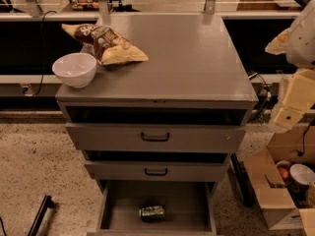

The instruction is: Pick green can from bottom drawer and place on counter

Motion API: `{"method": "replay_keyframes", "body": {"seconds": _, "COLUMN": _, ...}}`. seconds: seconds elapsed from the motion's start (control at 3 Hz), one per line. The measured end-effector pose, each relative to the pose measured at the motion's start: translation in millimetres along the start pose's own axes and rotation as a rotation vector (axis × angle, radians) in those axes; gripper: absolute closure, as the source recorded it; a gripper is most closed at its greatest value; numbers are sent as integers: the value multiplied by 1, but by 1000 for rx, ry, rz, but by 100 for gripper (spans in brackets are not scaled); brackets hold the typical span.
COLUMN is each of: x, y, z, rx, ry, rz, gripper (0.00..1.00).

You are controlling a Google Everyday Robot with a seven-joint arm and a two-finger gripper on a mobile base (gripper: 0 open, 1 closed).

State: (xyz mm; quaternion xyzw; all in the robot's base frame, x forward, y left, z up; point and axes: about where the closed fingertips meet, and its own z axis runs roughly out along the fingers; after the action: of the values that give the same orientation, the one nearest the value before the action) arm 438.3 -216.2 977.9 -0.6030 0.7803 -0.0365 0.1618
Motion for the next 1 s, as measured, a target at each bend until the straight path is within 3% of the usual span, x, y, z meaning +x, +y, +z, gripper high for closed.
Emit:
{"method": "replay_keyframes", "body": {"seconds": 0.33, "x": 0, "y": 0, "z": 0, "rx": 0, "ry": 0, "rz": 0, "gripper": 0}}
{"method": "replay_keyframes", "body": {"seconds": 0.67, "x": 4, "y": 18, "z": 28, "rx": -37, "ry": 27, "rz": -22, "gripper": 0}}
{"method": "replay_keyframes", "body": {"seconds": 1.0, "x": 8, "y": 60, "z": 83, "rx": -108, "ry": 3, "rz": -56, "gripper": 0}}
